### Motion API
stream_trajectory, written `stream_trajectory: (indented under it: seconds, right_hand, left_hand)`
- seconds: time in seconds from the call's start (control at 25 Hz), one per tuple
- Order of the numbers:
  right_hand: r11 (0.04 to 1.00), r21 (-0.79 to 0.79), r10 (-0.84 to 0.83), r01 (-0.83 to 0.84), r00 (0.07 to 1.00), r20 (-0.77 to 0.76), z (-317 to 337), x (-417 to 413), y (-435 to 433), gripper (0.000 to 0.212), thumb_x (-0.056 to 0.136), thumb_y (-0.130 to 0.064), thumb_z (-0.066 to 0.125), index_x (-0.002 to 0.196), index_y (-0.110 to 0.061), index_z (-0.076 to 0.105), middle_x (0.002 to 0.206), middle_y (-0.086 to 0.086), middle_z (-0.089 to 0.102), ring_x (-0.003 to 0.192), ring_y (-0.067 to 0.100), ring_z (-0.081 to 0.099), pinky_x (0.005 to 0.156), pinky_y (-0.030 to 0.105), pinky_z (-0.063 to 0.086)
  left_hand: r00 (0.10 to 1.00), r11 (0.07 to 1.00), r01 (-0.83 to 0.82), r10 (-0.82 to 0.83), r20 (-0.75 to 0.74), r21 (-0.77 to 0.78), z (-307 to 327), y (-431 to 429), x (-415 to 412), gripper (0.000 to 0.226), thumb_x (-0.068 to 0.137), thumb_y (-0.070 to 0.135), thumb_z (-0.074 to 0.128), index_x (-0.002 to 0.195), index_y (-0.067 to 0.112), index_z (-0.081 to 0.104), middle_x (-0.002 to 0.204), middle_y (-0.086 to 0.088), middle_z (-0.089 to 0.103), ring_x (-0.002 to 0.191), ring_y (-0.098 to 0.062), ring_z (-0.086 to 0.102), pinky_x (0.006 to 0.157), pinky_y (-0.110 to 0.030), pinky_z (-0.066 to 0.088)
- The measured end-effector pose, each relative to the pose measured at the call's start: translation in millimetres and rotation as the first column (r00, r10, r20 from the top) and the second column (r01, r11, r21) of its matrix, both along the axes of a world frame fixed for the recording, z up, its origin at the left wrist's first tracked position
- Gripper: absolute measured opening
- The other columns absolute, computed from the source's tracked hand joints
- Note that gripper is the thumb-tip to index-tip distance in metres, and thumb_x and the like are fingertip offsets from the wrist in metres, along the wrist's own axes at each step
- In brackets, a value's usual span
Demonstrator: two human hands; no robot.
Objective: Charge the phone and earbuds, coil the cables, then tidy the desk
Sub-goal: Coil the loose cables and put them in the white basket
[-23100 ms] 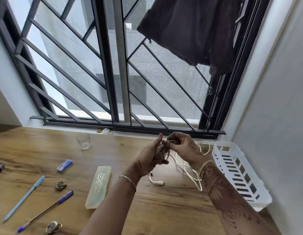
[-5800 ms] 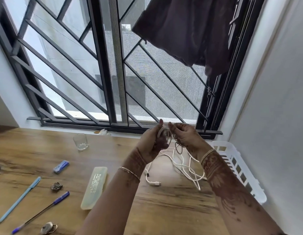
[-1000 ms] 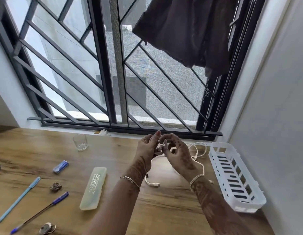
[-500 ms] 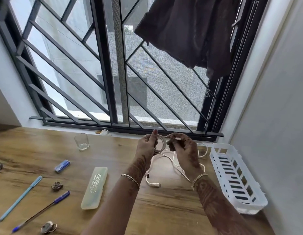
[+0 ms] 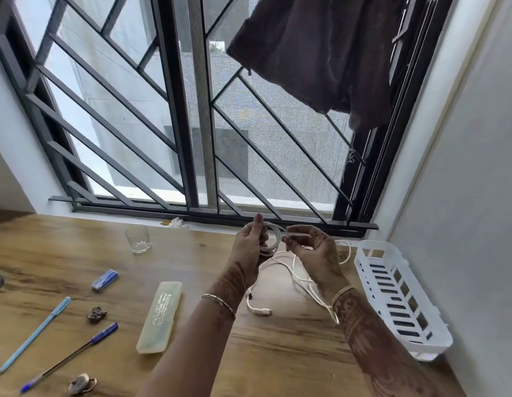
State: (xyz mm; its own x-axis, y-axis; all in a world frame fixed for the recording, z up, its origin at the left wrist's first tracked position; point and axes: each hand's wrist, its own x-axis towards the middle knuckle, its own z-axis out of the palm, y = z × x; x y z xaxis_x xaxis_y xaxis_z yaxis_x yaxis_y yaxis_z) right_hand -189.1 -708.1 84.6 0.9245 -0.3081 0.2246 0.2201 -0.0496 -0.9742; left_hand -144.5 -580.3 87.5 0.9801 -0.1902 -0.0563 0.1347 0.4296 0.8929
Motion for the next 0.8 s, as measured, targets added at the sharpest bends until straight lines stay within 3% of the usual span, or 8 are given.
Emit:
stream_trajectory:
  seconds: [0.08,0.2,0.36,0.48,0.6,0.72,0.8]
  right_hand:
    - [1.000,-0.030,0.007,-0.007,1.000,0.002,3,2,6,0.015,0.076,0.006,0.074,0.082,-0.007,0.071,0.067,-0.004,0.072,0.061,0.002,0.066,0.061,0.013,0.052]
    - [0.994,0.106,0.014,-0.008,0.998,-0.059,1,2,11,0.022,0.076,0.007,0.073,0.074,-0.015,0.069,0.063,-0.004,0.071,0.062,0.008,0.066,0.061,0.017,0.056]
    - [0.892,0.444,0.154,-0.088,0.981,-0.116,0,0,10,0.016,0.083,0.003,0.067,0.091,-0.009,0.061,0.076,0.012,0.073,0.068,0.021,0.070,0.070,0.030,0.060]
    - [0.810,0.569,0.275,-0.143,0.949,-0.153,3,0,9,0.019,0.087,-0.004,0.065,0.099,-0.011,0.051,0.079,0.012,0.073,0.067,0.022,0.071,0.065,0.032,0.060]
    - [0.781,0.586,0.356,-0.215,0.924,-0.137,4,-4,10,0.030,0.082,0.003,0.066,0.100,-0.013,0.049,0.088,0.015,0.069,0.075,0.024,0.068,0.081,0.038,0.057]
    - [0.835,0.474,0.363,-0.282,0.928,-0.088,1,-7,12,0.046,0.077,0.025,0.055,0.100,-0.013,0.045,0.084,0.013,0.066,0.073,0.018,0.064,0.081,0.030,0.055]
    - [0.852,0.435,0.347,-0.292,0.936,-0.052,-3,-6,14,0.049,0.076,0.028,0.054,0.099,-0.014,0.045,0.077,0.009,0.065,0.073,0.018,0.061,0.085,0.034,0.051]
  left_hand:
    - [1.000,1.000,-0.013,0.013,0.016,0.012,-2,-5,-1,0.037,0.096,0.036,0.048,0.065,0.017,0.050,0.055,0.005,0.036,0.037,-0.004,0.030,0.039,-0.017,0.031]
    - [0.996,0.989,-0.074,0.067,0.056,0.127,-4,-8,1,0.036,0.096,0.037,0.049,0.066,0.017,0.052,0.056,0.004,0.038,0.040,-0.003,0.035,0.041,-0.017,0.033]
    - [0.974,0.926,-0.186,0.130,0.186,0.329,-12,-4,3,0.036,0.094,0.043,0.050,0.069,0.020,0.061,0.052,0.013,0.051,0.054,-0.005,0.047,0.054,-0.019,0.041]
    - [0.960,0.894,-0.240,0.159,0.232,0.377,-18,-4,2,0.036,0.093,0.048,0.051,0.072,0.023,0.064,0.067,0.006,0.065,0.070,-0.018,0.063,0.070,-0.035,0.054]
    - [0.941,0.847,-0.294,0.174,0.291,0.443,-21,-6,1,0.038,0.091,0.055,0.049,0.072,0.026,0.064,0.067,0.006,0.066,0.070,-0.019,0.064,0.074,-0.044,0.054]
    - [0.918,0.796,-0.354,0.197,0.343,0.490,-24,-7,0,0.042,0.090,0.059,0.046,0.070,0.025,0.061,0.056,0.015,0.059,0.059,-0.007,0.053,0.066,-0.036,0.046]
    - [0.909,0.778,-0.378,0.208,0.361,0.503,-25,-9,0,0.042,0.091,0.059,0.044,0.070,0.028,0.062,0.054,0.017,0.057,0.056,0.000,0.050,0.062,-0.031,0.042]
